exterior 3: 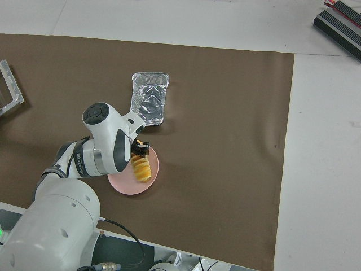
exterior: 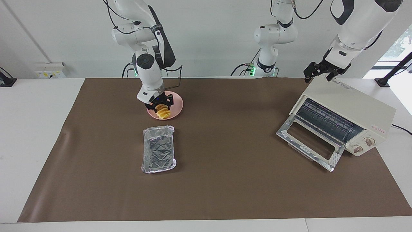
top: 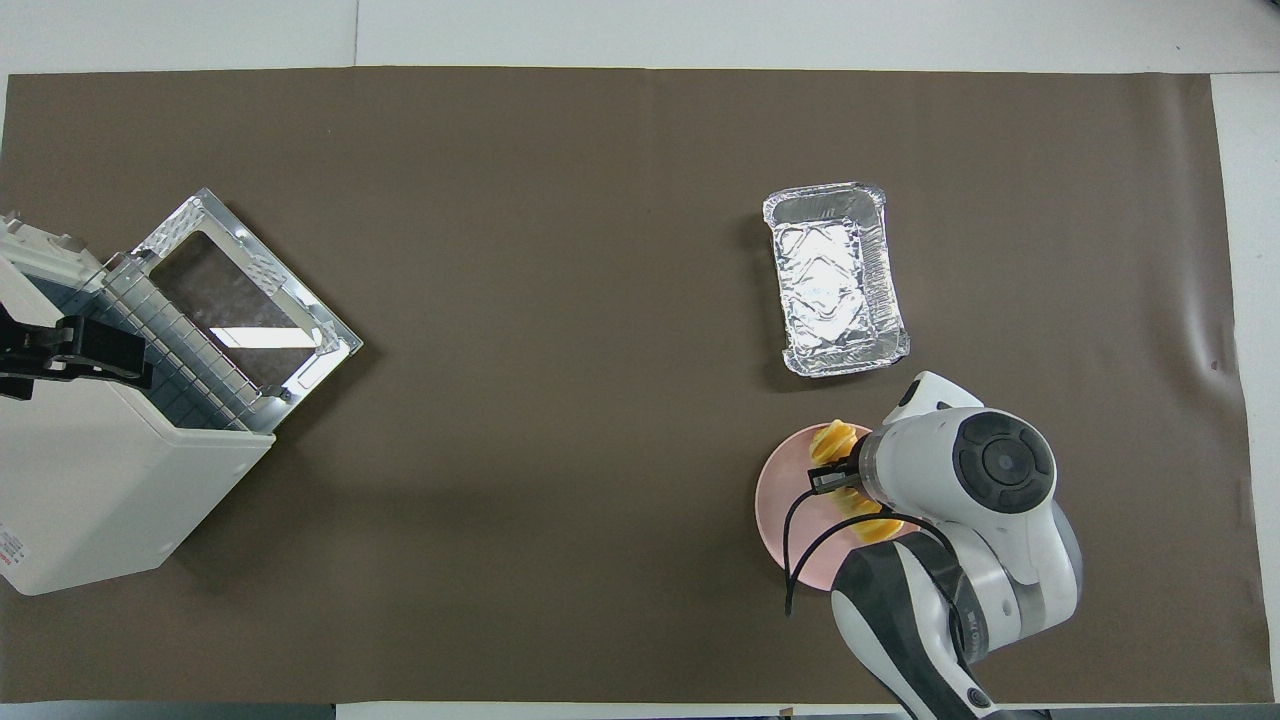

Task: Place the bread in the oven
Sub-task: 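Carry the bread with the right gripper over the foil tray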

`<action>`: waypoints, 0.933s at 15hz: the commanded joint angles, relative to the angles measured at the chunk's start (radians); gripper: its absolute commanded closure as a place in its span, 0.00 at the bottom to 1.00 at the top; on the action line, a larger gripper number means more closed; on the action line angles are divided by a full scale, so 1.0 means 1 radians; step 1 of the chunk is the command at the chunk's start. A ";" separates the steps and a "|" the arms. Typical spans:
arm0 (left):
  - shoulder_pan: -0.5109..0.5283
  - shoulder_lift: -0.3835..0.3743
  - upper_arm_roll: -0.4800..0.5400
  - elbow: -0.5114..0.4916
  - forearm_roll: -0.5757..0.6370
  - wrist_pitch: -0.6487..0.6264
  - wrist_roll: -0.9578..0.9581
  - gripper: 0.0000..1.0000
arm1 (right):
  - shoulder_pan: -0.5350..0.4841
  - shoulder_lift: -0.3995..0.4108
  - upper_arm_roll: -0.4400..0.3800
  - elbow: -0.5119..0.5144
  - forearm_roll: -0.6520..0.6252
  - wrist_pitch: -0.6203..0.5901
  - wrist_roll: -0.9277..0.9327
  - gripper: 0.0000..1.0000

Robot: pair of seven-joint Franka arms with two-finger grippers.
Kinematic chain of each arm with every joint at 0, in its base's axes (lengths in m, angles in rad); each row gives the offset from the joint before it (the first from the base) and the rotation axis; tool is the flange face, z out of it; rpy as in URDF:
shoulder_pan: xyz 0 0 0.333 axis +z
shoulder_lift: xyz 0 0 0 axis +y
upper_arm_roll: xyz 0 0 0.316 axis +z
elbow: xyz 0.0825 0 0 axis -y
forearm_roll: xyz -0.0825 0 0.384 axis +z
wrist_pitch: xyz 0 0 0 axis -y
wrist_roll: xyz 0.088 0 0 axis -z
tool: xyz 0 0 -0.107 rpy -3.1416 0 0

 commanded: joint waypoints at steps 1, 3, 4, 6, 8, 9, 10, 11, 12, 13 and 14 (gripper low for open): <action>0.008 -0.013 -0.001 -0.006 -0.016 -0.009 0.001 0.00 | -0.001 -0.051 0.001 0.013 0.044 -0.071 -0.011 1.00; 0.008 -0.013 -0.001 -0.006 -0.016 -0.009 0.001 0.00 | -0.004 -0.059 0.000 0.090 0.052 -0.180 -0.006 1.00; 0.008 -0.013 -0.001 -0.006 -0.016 -0.009 0.001 0.00 | -0.014 -0.057 -0.002 0.134 0.052 -0.213 -0.008 1.00; 0.008 -0.013 -0.001 -0.006 -0.016 -0.009 0.001 0.00 | -0.038 -0.027 -0.008 0.260 0.052 -0.299 -0.017 1.00; 0.008 -0.013 -0.001 -0.006 -0.016 -0.007 0.001 0.00 | -0.090 0.033 -0.008 0.369 0.050 -0.301 -0.034 1.00; 0.008 -0.013 -0.001 -0.006 -0.016 -0.009 0.001 0.00 | -0.101 0.090 -0.010 0.447 0.050 -0.304 -0.035 1.00; 0.008 -0.013 -0.001 -0.006 -0.016 -0.009 0.001 0.00 | -0.116 0.149 -0.010 0.539 0.050 -0.319 -0.034 1.00; 0.008 -0.013 -0.001 -0.006 -0.016 -0.009 0.001 0.00 | -0.130 0.202 -0.010 0.619 0.050 -0.328 -0.031 1.00; 0.008 -0.013 -0.001 -0.006 -0.016 -0.009 0.001 0.00 | -0.132 0.258 -0.011 0.679 0.049 -0.324 -0.025 1.00; 0.008 -0.013 -0.001 -0.006 -0.016 -0.009 0.001 0.00 | -0.135 0.315 -0.011 0.722 0.050 -0.305 -0.017 1.00; 0.008 -0.013 -0.001 -0.006 -0.016 -0.009 0.001 0.00 | -0.136 0.360 -0.011 0.765 0.050 -0.288 -0.003 1.00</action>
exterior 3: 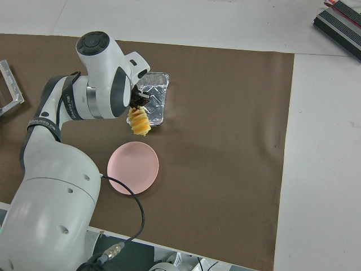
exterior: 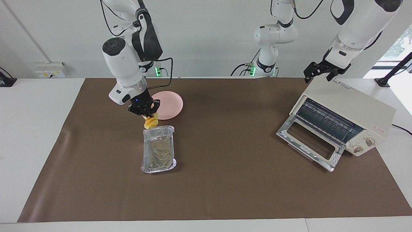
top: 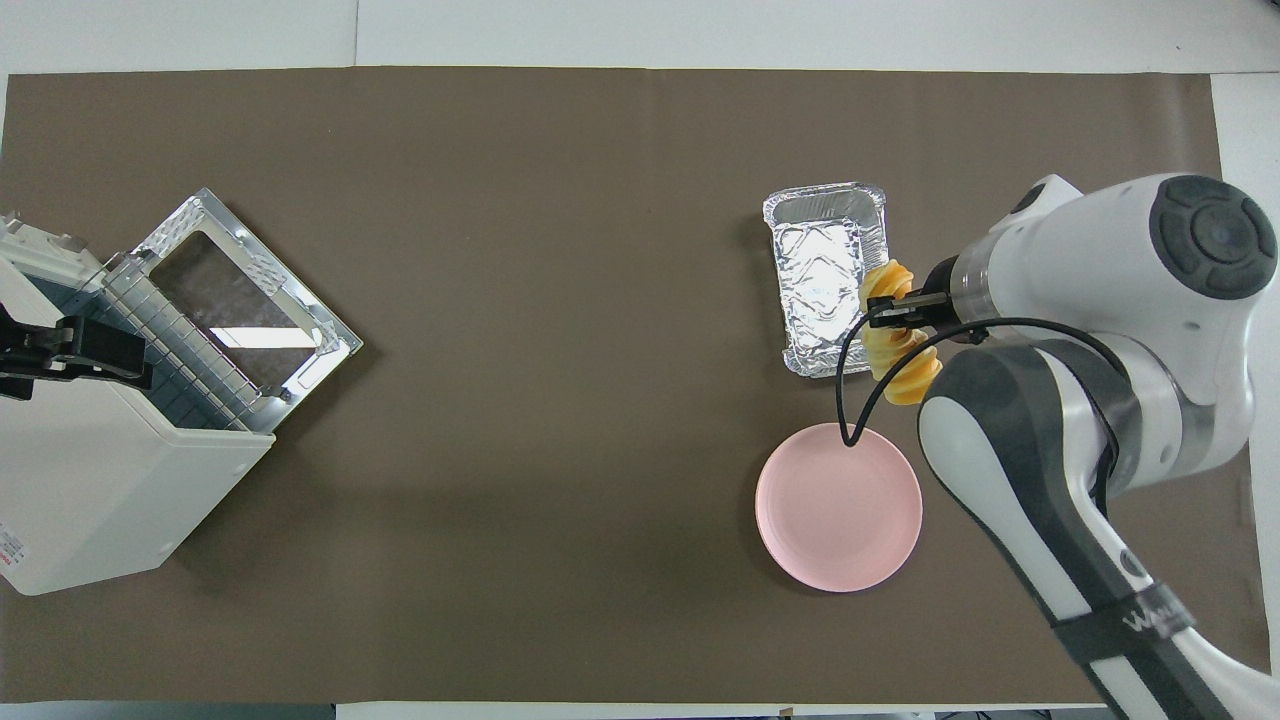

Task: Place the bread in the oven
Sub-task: 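Carry the bread with the right gripper over the foil tray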

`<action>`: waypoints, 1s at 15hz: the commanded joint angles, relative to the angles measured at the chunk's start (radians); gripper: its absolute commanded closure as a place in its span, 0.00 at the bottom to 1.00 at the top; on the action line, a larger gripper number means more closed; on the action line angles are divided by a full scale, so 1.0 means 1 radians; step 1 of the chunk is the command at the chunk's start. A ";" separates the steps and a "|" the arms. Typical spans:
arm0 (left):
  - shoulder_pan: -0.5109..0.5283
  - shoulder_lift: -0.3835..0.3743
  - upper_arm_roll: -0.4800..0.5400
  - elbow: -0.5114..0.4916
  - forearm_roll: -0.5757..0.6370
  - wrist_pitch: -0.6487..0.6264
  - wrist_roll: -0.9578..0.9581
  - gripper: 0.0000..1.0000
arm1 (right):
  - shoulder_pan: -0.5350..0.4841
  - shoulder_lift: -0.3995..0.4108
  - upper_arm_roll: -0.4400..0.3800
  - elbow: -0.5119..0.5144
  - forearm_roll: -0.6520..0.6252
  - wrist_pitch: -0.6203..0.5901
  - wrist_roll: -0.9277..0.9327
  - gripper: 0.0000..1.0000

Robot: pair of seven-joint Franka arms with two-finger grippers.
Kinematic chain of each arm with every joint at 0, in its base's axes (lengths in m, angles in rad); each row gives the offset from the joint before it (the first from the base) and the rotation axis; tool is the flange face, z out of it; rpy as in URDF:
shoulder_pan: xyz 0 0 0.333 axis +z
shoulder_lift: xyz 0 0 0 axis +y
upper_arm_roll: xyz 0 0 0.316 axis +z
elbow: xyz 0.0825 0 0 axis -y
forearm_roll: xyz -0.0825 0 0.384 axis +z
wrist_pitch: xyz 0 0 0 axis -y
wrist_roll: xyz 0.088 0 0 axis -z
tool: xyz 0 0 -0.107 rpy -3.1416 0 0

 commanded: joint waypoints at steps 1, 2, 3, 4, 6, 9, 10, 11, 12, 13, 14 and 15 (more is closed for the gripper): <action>0.008 -0.013 -0.001 -0.006 -0.016 -0.009 0.001 0.00 | -0.009 0.201 0.006 0.211 0.021 -0.012 0.011 1.00; 0.008 -0.013 -0.001 -0.006 -0.016 -0.009 0.001 0.00 | -0.009 0.241 0.006 0.262 0.027 -0.012 0.015 1.00; 0.008 -0.013 -0.001 -0.006 -0.016 -0.009 0.001 0.00 | -0.006 0.275 0.006 0.290 0.040 -0.006 0.031 1.00; 0.008 -0.013 -0.001 -0.006 -0.016 -0.009 0.001 0.00 | -0.001 0.301 0.006 0.297 0.059 0.005 0.051 1.00; 0.008 -0.013 -0.001 -0.006 -0.016 -0.009 0.001 0.00 | 0.005 0.337 0.006 0.298 0.105 0.064 0.086 1.00; 0.008 -0.013 -0.001 -0.006 -0.016 -0.009 0.001 0.00 | 0.017 0.352 0.007 0.275 0.111 0.111 0.130 1.00; 0.008 -0.013 -0.001 -0.006 -0.016 -0.009 0.001 0.00 | 0.022 0.357 0.007 0.249 0.111 0.147 0.134 1.00; 0.008 -0.013 -0.001 -0.006 -0.016 -0.007 0.001 0.00 | 0.022 0.352 0.007 0.218 0.110 0.180 0.134 1.00; 0.008 -0.013 -0.001 -0.006 -0.016 -0.009 0.001 0.00 | 0.022 0.351 0.007 0.200 0.110 0.189 0.134 1.00; 0.008 -0.013 -0.001 -0.006 -0.016 -0.009 0.001 0.00 | 0.022 0.349 0.007 0.193 0.110 0.191 0.132 1.00; 0.008 -0.013 -0.001 -0.006 -0.016 -0.009 0.001 0.00 | 0.023 0.349 0.007 0.186 0.110 0.191 0.132 1.00; 0.008 -0.013 -0.001 -0.006 -0.016 -0.009 0.001 0.00 | 0.023 0.348 0.007 0.173 0.110 0.195 0.132 1.00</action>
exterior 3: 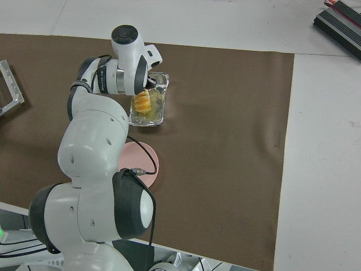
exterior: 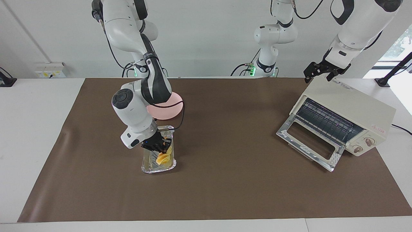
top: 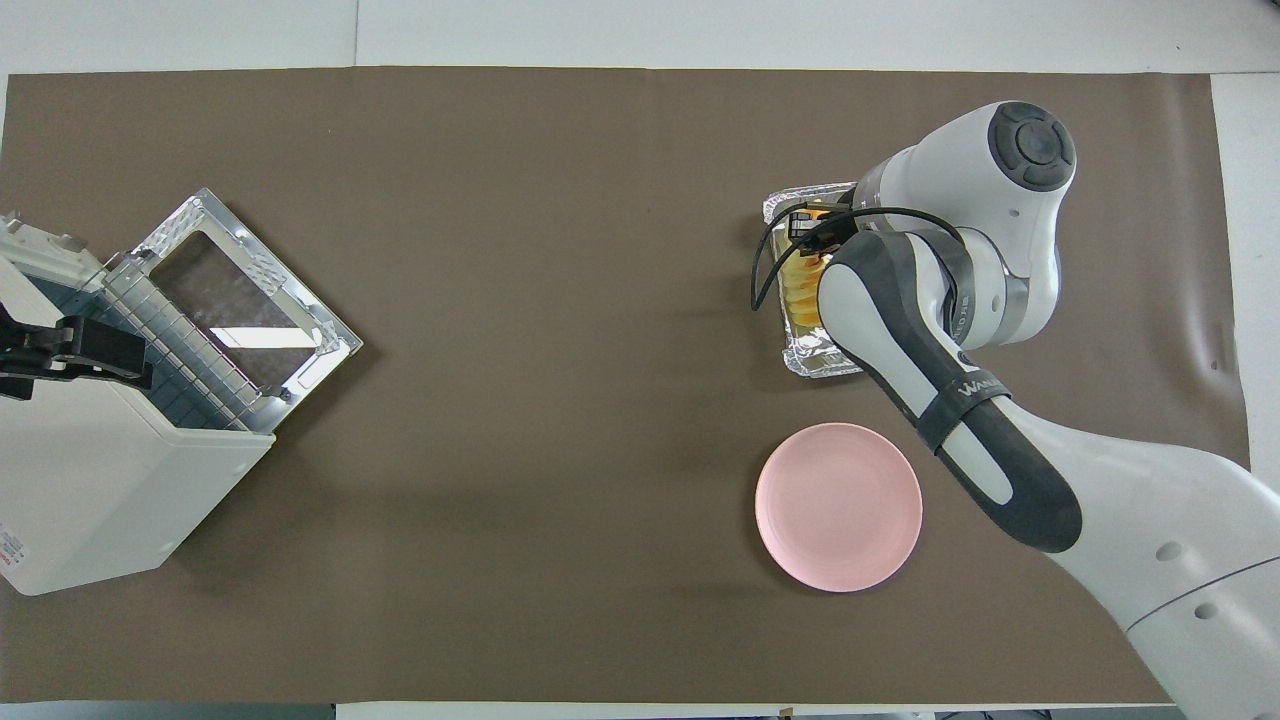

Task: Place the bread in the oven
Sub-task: 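Lower the bread into the foil tray and open the right gripper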

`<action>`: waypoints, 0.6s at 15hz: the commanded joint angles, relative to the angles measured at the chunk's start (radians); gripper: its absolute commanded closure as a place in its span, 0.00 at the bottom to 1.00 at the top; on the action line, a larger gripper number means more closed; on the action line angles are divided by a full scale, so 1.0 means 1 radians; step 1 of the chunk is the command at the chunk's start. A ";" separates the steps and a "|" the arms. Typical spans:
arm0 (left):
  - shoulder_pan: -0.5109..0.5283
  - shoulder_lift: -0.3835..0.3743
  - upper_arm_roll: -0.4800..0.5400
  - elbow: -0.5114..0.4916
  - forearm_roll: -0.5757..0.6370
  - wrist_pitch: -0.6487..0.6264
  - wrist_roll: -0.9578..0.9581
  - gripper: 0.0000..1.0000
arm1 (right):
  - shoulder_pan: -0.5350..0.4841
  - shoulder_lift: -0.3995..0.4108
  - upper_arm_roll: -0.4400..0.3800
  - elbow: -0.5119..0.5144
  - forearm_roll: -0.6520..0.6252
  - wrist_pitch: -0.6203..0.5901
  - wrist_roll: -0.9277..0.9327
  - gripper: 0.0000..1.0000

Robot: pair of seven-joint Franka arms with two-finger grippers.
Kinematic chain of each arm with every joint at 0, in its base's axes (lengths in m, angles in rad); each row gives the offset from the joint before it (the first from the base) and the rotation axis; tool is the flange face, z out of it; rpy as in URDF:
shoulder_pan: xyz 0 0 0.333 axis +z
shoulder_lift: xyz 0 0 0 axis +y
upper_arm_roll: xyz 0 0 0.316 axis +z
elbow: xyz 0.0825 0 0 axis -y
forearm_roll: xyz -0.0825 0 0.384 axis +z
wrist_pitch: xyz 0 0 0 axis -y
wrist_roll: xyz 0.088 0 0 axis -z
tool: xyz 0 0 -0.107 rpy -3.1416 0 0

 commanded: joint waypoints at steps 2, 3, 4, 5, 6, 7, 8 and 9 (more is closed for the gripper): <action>0.008 -0.013 -0.001 -0.006 -0.016 -0.009 0.001 0.00 | -0.005 -0.020 0.005 -0.063 0.020 0.059 0.004 0.81; 0.008 -0.013 -0.001 -0.006 -0.016 -0.009 0.001 0.00 | -0.007 -0.019 0.005 -0.064 0.019 0.063 -0.003 0.47; 0.008 -0.013 -0.001 -0.006 -0.016 -0.009 0.001 0.00 | -0.007 -0.019 0.005 -0.061 0.017 0.063 -0.006 0.06; 0.008 -0.013 -0.001 -0.006 -0.016 -0.009 0.001 0.00 | -0.008 -0.019 0.003 -0.053 0.011 0.059 -0.014 0.00; 0.008 -0.013 -0.001 -0.006 -0.016 -0.009 0.001 0.00 | -0.010 -0.017 0.003 -0.043 0.005 0.050 -0.025 0.00; 0.008 -0.013 -0.001 -0.006 -0.016 -0.007 0.001 0.00 | -0.013 -0.019 0.003 -0.027 0.002 0.037 -0.029 0.00; 0.008 -0.013 -0.001 -0.006 -0.016 -0.009 0.001 0.00 | -0.015 -0.019 0.002 -0.008 -0.001 0.008 -0.031 0.00; 0.008 -0.013 -0.001 -0.006 -0.016 -0.009 0.001 0.00 | -0.019 -0.019 0.002 0.017 -0.007 -0.025 -0.032 0.00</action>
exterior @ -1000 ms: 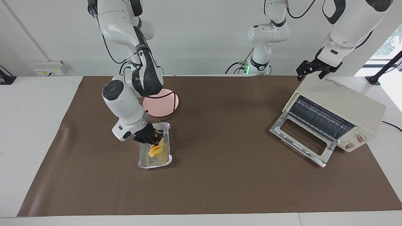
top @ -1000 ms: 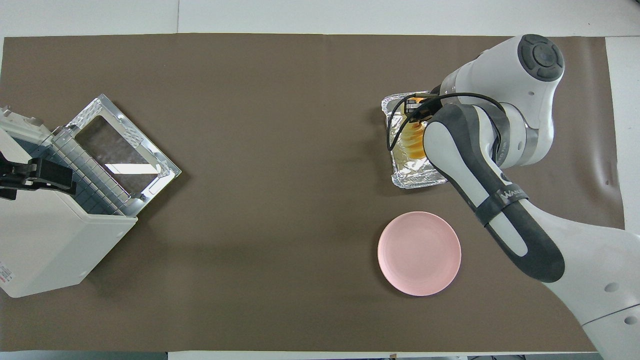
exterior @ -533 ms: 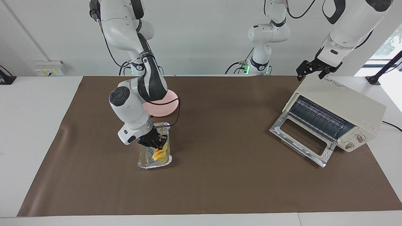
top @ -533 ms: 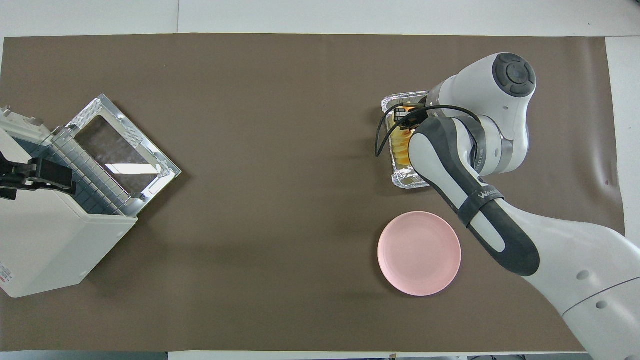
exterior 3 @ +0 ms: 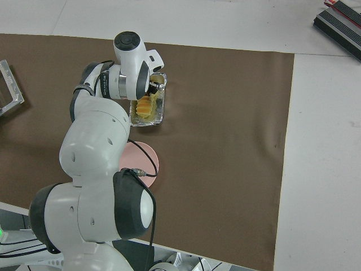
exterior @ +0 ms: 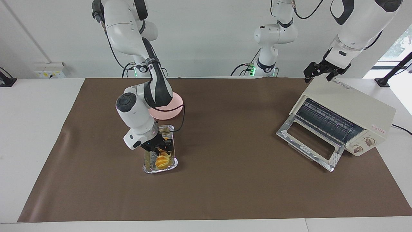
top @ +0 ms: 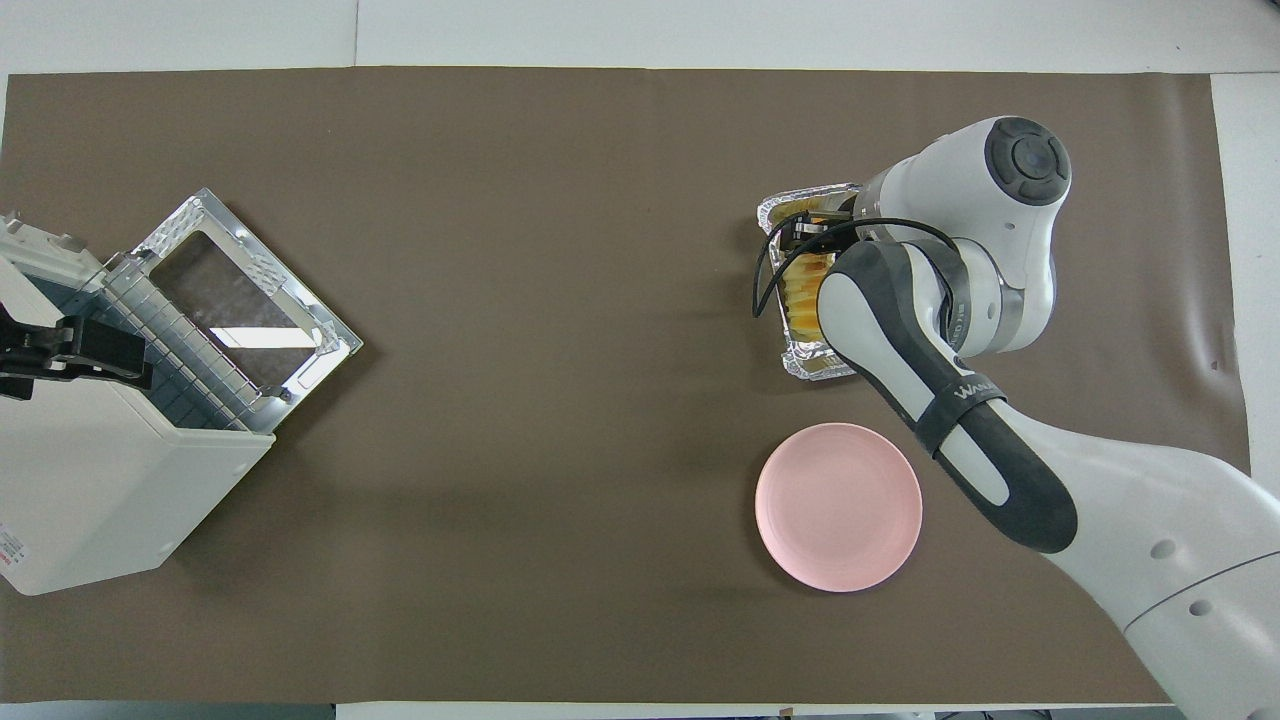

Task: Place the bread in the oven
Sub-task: 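Lower the bread into the foil tray and open the right gripper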

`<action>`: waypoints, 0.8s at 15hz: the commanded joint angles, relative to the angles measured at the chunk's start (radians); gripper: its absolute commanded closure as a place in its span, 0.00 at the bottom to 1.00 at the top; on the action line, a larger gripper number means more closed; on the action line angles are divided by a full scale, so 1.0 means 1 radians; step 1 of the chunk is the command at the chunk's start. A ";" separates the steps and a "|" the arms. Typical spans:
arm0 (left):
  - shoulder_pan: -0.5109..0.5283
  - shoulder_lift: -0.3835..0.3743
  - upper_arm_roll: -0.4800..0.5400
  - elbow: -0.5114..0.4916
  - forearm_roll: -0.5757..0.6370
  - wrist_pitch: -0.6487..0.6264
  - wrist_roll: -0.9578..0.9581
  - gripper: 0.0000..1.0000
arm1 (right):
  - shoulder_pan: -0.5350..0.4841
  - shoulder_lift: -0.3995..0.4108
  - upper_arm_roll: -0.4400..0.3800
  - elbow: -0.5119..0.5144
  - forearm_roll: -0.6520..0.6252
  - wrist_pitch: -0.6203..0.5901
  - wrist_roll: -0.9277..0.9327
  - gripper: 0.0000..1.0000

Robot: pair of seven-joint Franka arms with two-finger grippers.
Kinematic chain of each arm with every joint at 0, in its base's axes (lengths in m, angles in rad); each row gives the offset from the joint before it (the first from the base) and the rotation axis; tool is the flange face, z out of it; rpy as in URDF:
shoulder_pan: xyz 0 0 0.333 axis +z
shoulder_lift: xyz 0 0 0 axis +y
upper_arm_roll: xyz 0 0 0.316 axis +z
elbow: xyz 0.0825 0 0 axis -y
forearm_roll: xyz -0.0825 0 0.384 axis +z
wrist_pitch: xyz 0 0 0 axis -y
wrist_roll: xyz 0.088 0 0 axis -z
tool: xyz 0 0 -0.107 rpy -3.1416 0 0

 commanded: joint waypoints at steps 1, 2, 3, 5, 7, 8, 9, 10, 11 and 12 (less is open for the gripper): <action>0.008 -0.013 -0.001 -0.006 -0.016 -0.007 0.001 0.00 | -0.022 -0.013 0.004 0.052 -0.031 -0.083 -0.025 0.00; 0.008 -0.013 -0.001 -0.006 -0.016 -0.009 0.001 0.00 | -0.024 -0.013 0.006 0.061 -0.051 -0.092 -0.026 0.00; 0.008 -0.013 -0.001 -0.006 -0.016 -0.009 0.001 0.00 | -0.024 -0.013 0.004 0.063 -0.059 -0.095 -0.028 0.00; 0.008 -0.013 -0.001 -0.006 -0.016 -0.009 0.001 0.00 | -0.030 -0.013 0.003 0.068 -0.064 -0.097 -0.067 0.00; 0.008 -0.013 -0.001 -0.006 -0.016 -0.009 0.001 0.00 | -0.062 -0.013 0.003 0.048 -0.075 -0.095 -0.119 0.00; 0.008 -0.013 -0.001 -0.006 -0.016 -0.009 0.001 0.00 | -0.085 -0.015 0.003 0.035 -0.075 -0.095 -0.158 0.00; 0.008 -0.013 -0.001 -0.006 -0.016 -0.009 0.001 0.00 | -0.098 -0.019 0.003 0.028 -0.075 -0.097 -0.175 0.00; 0.008 -0.013 -0.001 -0.006 -0.016 -0.009 0.001 0.00 | -0.099 -0.025 0.003 0.000 -0.075 -0.091 -0.176 0.00; 0.008 -0.013 -0.001 -0.006 -0.016 -0.007 0.001 0.00 | -0.099 -0.041 0.003 -0.041 -0.073 -0.073 -0.178 0.00; 0.008 -0.013 -0.001 -0.006 -0.016 -0.009 0.001 0.00 | -0.104 -0.051 0.003 -0.082 -0.073 -0.050 -0.179 0.00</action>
